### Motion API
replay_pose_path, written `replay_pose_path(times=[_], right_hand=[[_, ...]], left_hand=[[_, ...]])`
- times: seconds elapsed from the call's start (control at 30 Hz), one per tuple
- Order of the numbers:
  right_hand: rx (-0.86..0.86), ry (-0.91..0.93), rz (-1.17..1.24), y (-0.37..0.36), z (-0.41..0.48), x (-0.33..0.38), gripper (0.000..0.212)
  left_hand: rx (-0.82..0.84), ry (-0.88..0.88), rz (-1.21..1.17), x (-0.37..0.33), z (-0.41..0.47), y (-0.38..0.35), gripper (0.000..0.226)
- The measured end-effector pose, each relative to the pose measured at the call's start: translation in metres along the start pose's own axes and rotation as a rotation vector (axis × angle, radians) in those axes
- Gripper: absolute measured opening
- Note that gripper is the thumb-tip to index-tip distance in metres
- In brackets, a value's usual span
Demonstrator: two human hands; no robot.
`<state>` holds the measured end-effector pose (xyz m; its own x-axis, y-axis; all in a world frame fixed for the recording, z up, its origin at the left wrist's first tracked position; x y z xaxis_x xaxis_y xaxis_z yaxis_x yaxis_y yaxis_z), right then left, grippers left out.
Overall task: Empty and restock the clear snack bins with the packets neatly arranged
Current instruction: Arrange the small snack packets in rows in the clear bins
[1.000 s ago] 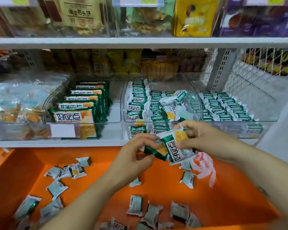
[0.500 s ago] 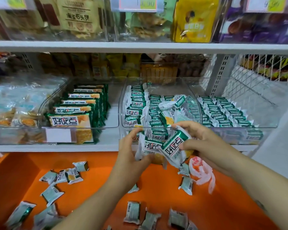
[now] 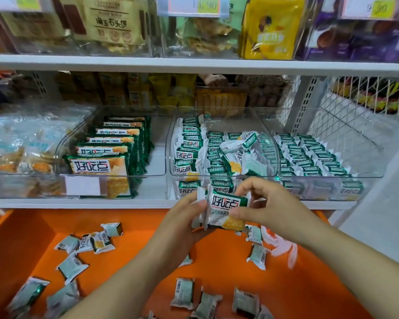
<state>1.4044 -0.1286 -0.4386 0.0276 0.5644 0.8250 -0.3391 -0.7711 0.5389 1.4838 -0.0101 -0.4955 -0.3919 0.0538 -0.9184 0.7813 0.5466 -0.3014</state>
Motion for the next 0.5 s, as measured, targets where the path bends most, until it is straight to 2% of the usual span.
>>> replay_pose_path(times=[0.1, 0.17, 0.3, 0.33, 0.43, 0.5], right_hand=[[-0.065, 0.039, -0.081, 0.008, 0.003, 0.005, 0.025], [-0.078, 0.075, -0.148, 0.010, 0.003, 0.010, 0.029], [0.184, 0.004, -0.151, -0.009, 0.003, 0.011, 0.069], [0.233, -0.005, -0.121, -0.013, 0.004, 0.014, 0.073], [0.215, 0.041, -0.147, -0.009, 0.011, 0.023, 0.053], [0.171, 0.060, -0.185, -0.003, 0.018, 0.026, 0.054]], left_hand=[[-0.043, -0.148, 0.187, -0.014, -0.005, -0.002, 0.052], [-0.071, -0.197, 0.249, -0.022, -0.008, -0.001, 0.047], [-0.051, -0.269, 0.447, -0.040, -0.016, -0.004, 0.049], [-0.041, -0.283, 0.491, -0.044, -0.018, -0.006, 0.051], [-0.032, -0.319, 0.620, -0.056, -0.021, -0.008, 0.053], [-0.073, -0.389, 0.722, -0.072, -0.019, -0.007, 0.053]])
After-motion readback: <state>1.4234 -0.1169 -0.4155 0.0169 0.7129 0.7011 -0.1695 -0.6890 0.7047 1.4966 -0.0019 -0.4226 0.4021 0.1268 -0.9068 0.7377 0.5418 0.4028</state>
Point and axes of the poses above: each hand's wrist, its own z-axis towards the middle knuckle, its own y-axis out of the back of the hand, x = y × z, the point moved 9 cm from there along z, towards the middle knuckle, and after that the axes turned 9 degrees about y, right-handed, at the moved point
